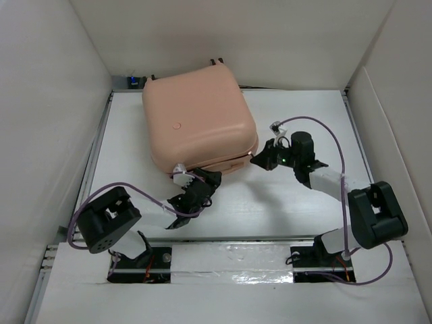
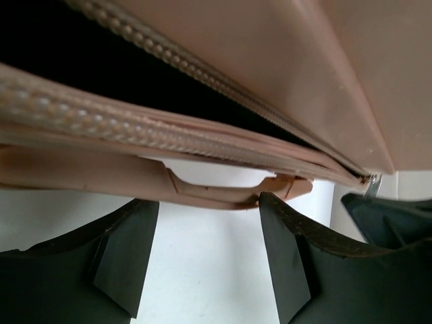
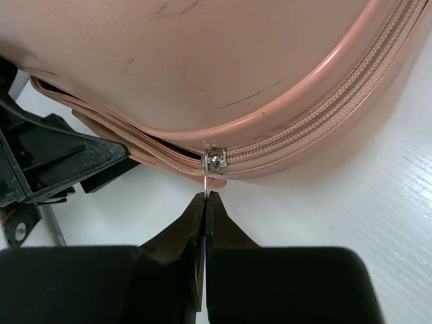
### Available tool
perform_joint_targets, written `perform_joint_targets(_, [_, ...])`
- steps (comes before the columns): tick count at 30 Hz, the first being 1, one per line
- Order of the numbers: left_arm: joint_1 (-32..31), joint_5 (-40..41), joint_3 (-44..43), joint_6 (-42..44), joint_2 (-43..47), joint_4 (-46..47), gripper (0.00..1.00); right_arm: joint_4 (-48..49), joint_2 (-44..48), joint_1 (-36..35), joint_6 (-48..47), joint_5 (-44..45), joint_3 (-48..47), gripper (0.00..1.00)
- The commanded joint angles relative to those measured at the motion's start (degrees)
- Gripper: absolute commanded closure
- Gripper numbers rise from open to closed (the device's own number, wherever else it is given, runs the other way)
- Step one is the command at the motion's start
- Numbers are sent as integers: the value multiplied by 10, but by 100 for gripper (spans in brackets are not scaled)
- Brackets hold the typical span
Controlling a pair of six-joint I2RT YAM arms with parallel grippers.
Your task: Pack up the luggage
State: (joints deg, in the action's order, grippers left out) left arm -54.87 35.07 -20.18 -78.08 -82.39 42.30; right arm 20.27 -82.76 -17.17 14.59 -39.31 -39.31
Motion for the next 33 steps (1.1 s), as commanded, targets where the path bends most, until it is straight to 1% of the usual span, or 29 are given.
perform_joint_targets(1, [12, 8, -21, -18, -22, 29, 43, 19, 49, -42, -11, 52, 19, 100])
perform_joint_targets(2, [12, 10, -25, -20, -32, 37, 43, 5, 74, -52, -12, 89, 27, 100])
perform_joint_targets(4, [12, 18, -32, -25, -42, 36, 44, -14, 107, -82, -18, 127, 47, 100])
perform_joint_targets(5, [12, 20, -39, -26, -49, 38, 44, -29, 141, -90, -18, 166, 68, 100])
perform_joint_targets(7, [12, 32, -42, -29, -57, 41, 45, -48, 174, -115, -18, 199, 84, 100])
perform_joint_targets(8, [12, 33, -46, -30, -67, 46, 46, -69, 192, -122, -18, 233, 99, 100])
perform_joint_targets(9, [12, 34, -49, -30, -73, 50, 49, -80, 230, -129, -15, 247, 105, 100])
perform_joint_targets(10, [12, 28, -51, -30, -80, 54, 54, -88, 247, -135, -14, 258, 111, 100])
perform_joint_targets(11, [17, 26, -56, -27, -90, 61, 57, -100, 263, -148, -11, 264, 116, 100])
perform_joint_targets(12, [17, 24, -57, -24, -95, 65, 63, -103, 287, -155, -5, 266, 123, 100])
perform_joint_targets(13, [17, 20, -58, -20, -100, 72, 80, -101, 292, -162, -2, 267, 127, 100])
perform_joint_targets(15, [17, 19, -52, -9, -109, 95, 94, -96, 291, -186, -1, 273, 124, 100])
perform_joint_targets(16, [17, 11, -51, -6, -112, 102, 100, -102, 277, -195, -3, 274, 112, 100])
perform_joint_targets(17, [17, 5, -50, 0, -116, 119, 100, -106, 269, -205, -4, 276, 105, 100])
perform_joint_targets(18, [17, 0, -50, 8, -118, 127, 100, -99, 259, -231, 3, 277, 100, 100])
perform_joint_targets(21, [-7, -1, -56, 31, -129, 154, 100, -67, 220, -287, 25, 292, 87, 100])
perform_joint_targets(22, [-12, -4, -62, 35, -133, 154, 100, -62, 212, -331, 32, 302, 83, 100])
perform_joint_targets(23, [-12, -11, -73, 38, -146, 159, 100, -49, 198, -352, 39, 325, 78, 100])
perform_joint_targets(25, [-12, -30, -79, 39, -159, 177, 100, -34, 187, -399, 61, 336, 74, 100])
perform_joint_targets(26, [-12, -33, -79, 44, -167, 196, 100, -16, 172, -412, 67, 336, 68, 100])
perform_joint_targets(28, [-12, -40, -82, 45, -175, 200, 100, -10, 151, -437, 76, 344, 53, 100])
perform_joint_targets(29, [-12, -40, -83, 45, -184, 207, 100, -12, 141, -466, 76, 355, 44, 100])
perform_joint_targets(31, [-12, -47, -82, 43, -191, 219, 100, -18, 115, -487, 88, 424, 17, 100])
perform_joint_targets(32, [-12, -50, -80, 40, -197, 229, 100, -16, 107, -487, 93, 440, 8, 100])
perform_joint_targets(33, [-18, -52, -79, 36, -201, 236, 100, -10, 90, -494, 92, 436, -11, 100])
